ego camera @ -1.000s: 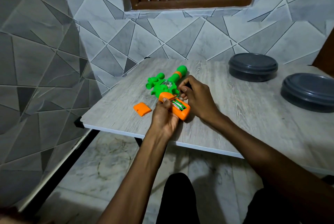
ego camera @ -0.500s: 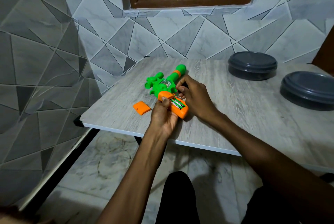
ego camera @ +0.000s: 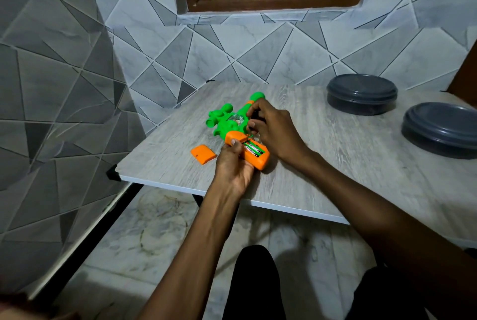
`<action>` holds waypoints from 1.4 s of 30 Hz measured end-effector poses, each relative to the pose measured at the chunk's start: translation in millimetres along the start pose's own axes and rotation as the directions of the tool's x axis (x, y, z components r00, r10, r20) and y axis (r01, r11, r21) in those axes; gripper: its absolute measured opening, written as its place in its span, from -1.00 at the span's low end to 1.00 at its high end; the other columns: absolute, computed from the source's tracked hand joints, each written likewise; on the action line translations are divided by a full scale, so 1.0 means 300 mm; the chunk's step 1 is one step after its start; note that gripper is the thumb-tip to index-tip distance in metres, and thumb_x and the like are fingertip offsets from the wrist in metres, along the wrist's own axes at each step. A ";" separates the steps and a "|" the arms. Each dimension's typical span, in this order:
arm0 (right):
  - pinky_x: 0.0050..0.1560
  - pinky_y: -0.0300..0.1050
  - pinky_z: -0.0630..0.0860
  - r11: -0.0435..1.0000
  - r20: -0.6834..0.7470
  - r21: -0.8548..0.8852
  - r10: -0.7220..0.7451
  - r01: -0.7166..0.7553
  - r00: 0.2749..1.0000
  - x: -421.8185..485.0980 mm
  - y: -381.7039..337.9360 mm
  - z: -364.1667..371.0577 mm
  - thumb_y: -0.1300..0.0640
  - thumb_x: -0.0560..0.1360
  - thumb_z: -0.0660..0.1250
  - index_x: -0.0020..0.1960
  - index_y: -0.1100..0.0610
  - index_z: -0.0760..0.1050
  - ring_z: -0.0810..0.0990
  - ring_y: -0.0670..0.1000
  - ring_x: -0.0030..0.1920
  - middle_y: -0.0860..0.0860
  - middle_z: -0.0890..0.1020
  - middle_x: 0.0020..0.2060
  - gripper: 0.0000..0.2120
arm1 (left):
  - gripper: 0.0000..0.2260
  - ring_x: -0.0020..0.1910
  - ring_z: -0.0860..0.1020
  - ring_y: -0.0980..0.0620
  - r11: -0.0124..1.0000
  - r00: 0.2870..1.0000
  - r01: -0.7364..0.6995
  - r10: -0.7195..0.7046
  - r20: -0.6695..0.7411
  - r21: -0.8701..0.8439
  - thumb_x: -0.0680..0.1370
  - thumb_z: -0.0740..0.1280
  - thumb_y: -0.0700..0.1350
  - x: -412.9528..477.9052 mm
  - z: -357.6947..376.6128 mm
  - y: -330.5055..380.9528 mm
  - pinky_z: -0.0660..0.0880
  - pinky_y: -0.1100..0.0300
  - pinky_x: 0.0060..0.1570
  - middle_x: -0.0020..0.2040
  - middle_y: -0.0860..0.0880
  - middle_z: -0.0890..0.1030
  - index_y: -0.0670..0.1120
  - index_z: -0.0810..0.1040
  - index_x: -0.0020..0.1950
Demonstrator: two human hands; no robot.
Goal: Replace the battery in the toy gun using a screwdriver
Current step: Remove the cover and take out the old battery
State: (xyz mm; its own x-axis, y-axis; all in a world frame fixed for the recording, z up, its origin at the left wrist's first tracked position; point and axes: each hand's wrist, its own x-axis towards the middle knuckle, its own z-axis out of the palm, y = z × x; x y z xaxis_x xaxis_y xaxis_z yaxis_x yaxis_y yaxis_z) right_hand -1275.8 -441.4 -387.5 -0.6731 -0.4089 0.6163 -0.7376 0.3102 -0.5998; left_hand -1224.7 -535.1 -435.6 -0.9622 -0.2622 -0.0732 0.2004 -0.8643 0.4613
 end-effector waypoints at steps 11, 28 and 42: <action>-0.25 -0.12 0.56 1.000 0.259 -0.003 -0.009 0.010 0.966 0.124 -0.020 -0.012 0.38 0.47 0.30 -0.04 0.24 0.55 0.58 -0.03 -0.41 0.27 0.63 -0.33 -0.88 | -0.82 0.00 0.53 -0.13 0.999 1.000 0.018 -0.018 -0.013 0.028 0.63 0.14 -0.15 -0.018 0.007 0.018 0.56 -0.14 -0.03 0.09 -0.21 0.52 -0.21 0.42 0.14; -0.36 -0.17 0.50 0.978 0.520 -0.076 0.204 -0.194 0.830 0.226 0.001 0.044 0.29 0.57 0.26 0.12 0.22 0.59 0.52 0.06 -0.36 0.16 0.58 -0.35 -0.81 | -0.67 -0.04 0.53 -0.16 0.998 0.994 0.058 -0.060 -0.089 -0.029 0.67 0.10 -0.19 -0.032 0.023 0.024 0.47 -0.27 0.14 0.01 -0.26 0.52 -0.26 0.33 0.41; -0.35 -0.25 0.49 0.994 0.271 0.092 0.026 -0.053 0.962 0.116 -0.033 -0.006 0.42 0.51 0.19 0.00 0.32 0.49 0.53 -0.13 -0.45 0.35 0.55 -0.33 -0.87 | -0.70 -0.07 0.55 -0.12 0.997 0.988 0.037 -0.047 -0.150 -0.070 0.68 0.08 -0.21 -0.022 0.029 0.021 0.25 -0.22 0.39 0.00 -0.24 0.56 -0.26 0.34 0.39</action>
State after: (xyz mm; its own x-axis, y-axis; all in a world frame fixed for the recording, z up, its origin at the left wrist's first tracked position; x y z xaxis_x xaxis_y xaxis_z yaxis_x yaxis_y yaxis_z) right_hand -1292.2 -457.1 -359.1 -0.6523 -0.6180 0.4388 -0.6927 0.2512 -0.6761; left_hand -1218.8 -535.2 -424.6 -0.9322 -0.2824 -0.2264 0.1771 -0.9014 0.3952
